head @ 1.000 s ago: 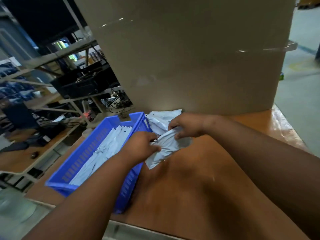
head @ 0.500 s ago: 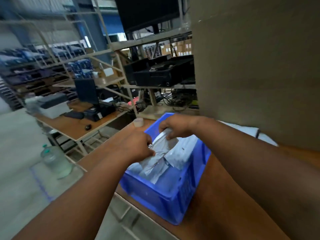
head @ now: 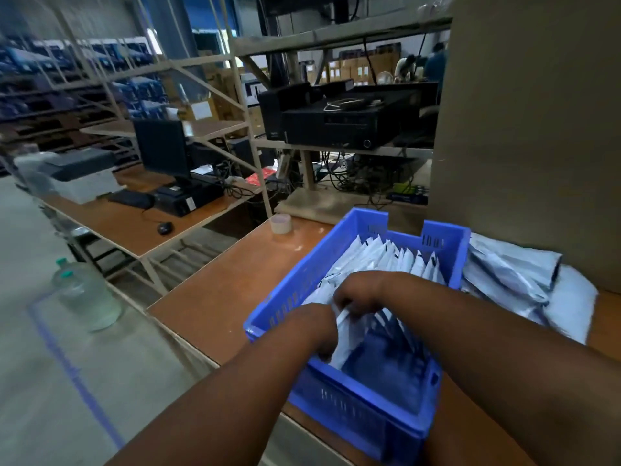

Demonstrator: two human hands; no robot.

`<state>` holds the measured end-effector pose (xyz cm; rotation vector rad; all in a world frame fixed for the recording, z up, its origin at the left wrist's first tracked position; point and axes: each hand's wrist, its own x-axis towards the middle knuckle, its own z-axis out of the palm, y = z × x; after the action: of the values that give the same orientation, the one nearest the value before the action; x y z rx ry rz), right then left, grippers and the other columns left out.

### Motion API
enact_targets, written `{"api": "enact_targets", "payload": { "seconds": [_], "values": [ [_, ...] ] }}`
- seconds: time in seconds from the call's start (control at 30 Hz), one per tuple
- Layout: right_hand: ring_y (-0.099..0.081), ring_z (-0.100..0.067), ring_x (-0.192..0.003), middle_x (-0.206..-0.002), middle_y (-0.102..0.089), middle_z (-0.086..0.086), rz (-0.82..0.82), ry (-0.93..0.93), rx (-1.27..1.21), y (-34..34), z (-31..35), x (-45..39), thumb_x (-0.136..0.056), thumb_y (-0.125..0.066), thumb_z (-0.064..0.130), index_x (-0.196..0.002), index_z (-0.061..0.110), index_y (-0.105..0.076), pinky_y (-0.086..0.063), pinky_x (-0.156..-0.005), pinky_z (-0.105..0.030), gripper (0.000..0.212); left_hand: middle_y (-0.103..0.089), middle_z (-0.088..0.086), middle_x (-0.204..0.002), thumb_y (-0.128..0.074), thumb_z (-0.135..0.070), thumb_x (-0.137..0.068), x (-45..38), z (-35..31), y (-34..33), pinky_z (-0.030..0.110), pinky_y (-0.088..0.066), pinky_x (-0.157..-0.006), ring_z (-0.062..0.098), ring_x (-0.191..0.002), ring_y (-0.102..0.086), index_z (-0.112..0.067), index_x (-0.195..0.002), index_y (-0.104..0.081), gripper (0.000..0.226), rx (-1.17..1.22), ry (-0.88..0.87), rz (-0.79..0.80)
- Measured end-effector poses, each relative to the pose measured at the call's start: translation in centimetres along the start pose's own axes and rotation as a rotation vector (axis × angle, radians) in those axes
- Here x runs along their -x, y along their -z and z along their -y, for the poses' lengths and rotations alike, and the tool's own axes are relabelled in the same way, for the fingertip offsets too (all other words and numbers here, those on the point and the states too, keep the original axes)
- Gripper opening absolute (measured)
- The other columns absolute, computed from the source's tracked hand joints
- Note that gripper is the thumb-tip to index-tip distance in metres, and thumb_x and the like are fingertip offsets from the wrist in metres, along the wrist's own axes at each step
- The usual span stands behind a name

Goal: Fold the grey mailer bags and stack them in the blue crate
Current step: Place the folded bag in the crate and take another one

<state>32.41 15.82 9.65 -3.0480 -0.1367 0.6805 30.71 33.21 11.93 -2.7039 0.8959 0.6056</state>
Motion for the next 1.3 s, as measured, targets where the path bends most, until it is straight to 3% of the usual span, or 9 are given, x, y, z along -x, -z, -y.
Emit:
{"api": "enact_targets", "payload": {
  "seconds": [0.1, 0.2, 0.33, 0.47, 0.67, 0.8, 0.87, 1.07, 1.3],
  "values": [
    [-0.072, -0.021, -0.085, -0.099, -0.074, 0.009, 0.027, 0.009, -0.008, -1.8, 0.1, -1.5, -0.081, -0.071, 0.024, -0.114, 0.041, -0.069, -0.062, -0.087, -0.042, 0.037, -0.062, 0.006, -0.107, -0.083, -0.025, -0.086, -1.5, -0.1, -0.4, 0.043, -0.057, -0.093, 0.031, -0.112, -0.07, -0.014, -0.141, -0.06, 0.061, -0.105, 0.007, 0.101],
    [-0.07, -0.017, -0.101, -0.116, -0.074, 0.016, 0.02, 0.069, -0.054, -1.7, 1.1, -2.0, -0.086, -0.068, 0.018, -0.125, 0.047, -0.07, -0.053, -0.09, -0.031, 0.049, -0.065, 0.009, -0.128, -0.079, -0.024, -0.091, -2.6, 0.1, -0.6, 0.049, -0.055, -0.104, 0.034, -0.121, -0.066, -0.015, -0.15, -0.053, 0.066, -0.149, 0.014, 0.186],
    [-0.069, -0.021, -0.102, -0.115, -0.075, 0.007, -0.083, 0.025, -0.122, -1.8, 1.7, -2.7, -0.087, -0.065, 0.034, -0.119, 0.035, -0.075, -0.051, -0.087, -0.032, 0.033, -0.059, 0.008, -0.14, -0.073, -0.028, -0.097, -3.5, 1.1, -0.1, 0.047, -0.051, -0.109, 0.033, -0.131, -0.06, -0.019, -0.155, -0.048, 0.064, -0.151, 0.074, 0.22],
    [-0.063, -0.021, -0.087, -0.106, -0.073, 0.0, -0.154, -0.022, -0.03, -2.3, 2.0, -2.8, -0.094, -0.065, 0.029, -0.112, 0.03, -0.074, -0.054, -0.078, -0.035, 0.02, -0.056, 0.004, -0.145, -0.074, -0.031, -0.096, -4.1, 1.6, -0.2, 0.046, -0.05, -0.104, 0.032, -0.137, -0.056, -0.022, -0.156, -0.047, 0.067, -0.089, 0.122, 0.193],
    [-0.061, -0.019, -0.104, -0.108, -0.065, 0.01, -0.305, 0.087, 0.034, -0.4, 1.7, -0.5, -0.088, -0.068, 0.031, -0.112, 0.04, -0.069, -0.05, -0.077, -0.035, 0.026, -0.059, -0.002, -0.142, -0.089, -0.046, -0.078, -3.8, 0.8, 0.0, 0.047, -0.054, -0.098, 0.03, -0.133, -0.06, -0.03, -0.16, -0.04, 0.097, -0.101, 0.11, 0.051],
    [-0.061, -0.021, -0.109, -0.115, -0.066, 0.007, -0.411, 0.079, -0.049, 0.7, -0.3, 3.0, -0.095, -0.073, 0.031, -0.118, 0.034, -0.07, -0.052, -0.091, -0.042, 0.023, -0.056, -0.005, -0.093, -0.083, -0.038, -0.082, -3.3, -1.2, 1.6, 0.038, -0.056, -0.083, 0.023, -0.109, -0.069, -0.024, -0.131, -0.065, 0.055, -0.051, 0.036, -0.155],
    [-0.062, -0.021, -0.108, -0.116, -0.067, 0.005, -0.457, 0.074, -0.042, 0.7, -1.9, 5.5, -0.097, -0.072, 0.031, -0.118, 0.03, -0.07, -0.051, -0.088, -0.039, 0.021, -0.051, -0.006, -0.087, -0.077, -0.03, -0.081, -3.2, -3.0, 2.8, 0.036, -0.056, -0.077, 0.023, -0.095, -0.068, -0.026, -0.125, -0.066, 0.046, -0.026, 0.005, -0.249],
    [-0.061, -0.018, -0.109, -0.116, -0.069, 0.008, -0.582, -0.078, -0.144, -0.9, -9.1, 15.5, -0.096, -0.071, 0.033, -0.117, 0.032, -0.072, -0.052, -0.092, -0.04, 0.02, -0.059, -0.004, -0.092, -0.071, -0.036, -0.08, -2.5, -12.0, 7.3, 0.033, -0.047, -0.068, 0.024, -0.098, -0.068, -0.029, -0.112, -0.069, 0.033, -0.027, -0.17, -0.474],
    [-0.066, -0.022, -0.101, -0.109, -0.072, 0.005, -0.642, -0.287, -0.305, -8.1, -18.4, 27.2, -0.097, -0.07, 0.04, -0.109, 0.032, -0.075, -0.053, -0.084, -0.039, 0.015, -0.073, 0.006, -0.111, -0.067, -0.035, -0.088, -0.9, -27.0, 8.6, 0.037, -0.055, -0.082, 0.029, -0.108, -0.07, -0.019, -0.108, -0.074, 0.026, -0.099, -0.403, -0.56]
  ]
}}
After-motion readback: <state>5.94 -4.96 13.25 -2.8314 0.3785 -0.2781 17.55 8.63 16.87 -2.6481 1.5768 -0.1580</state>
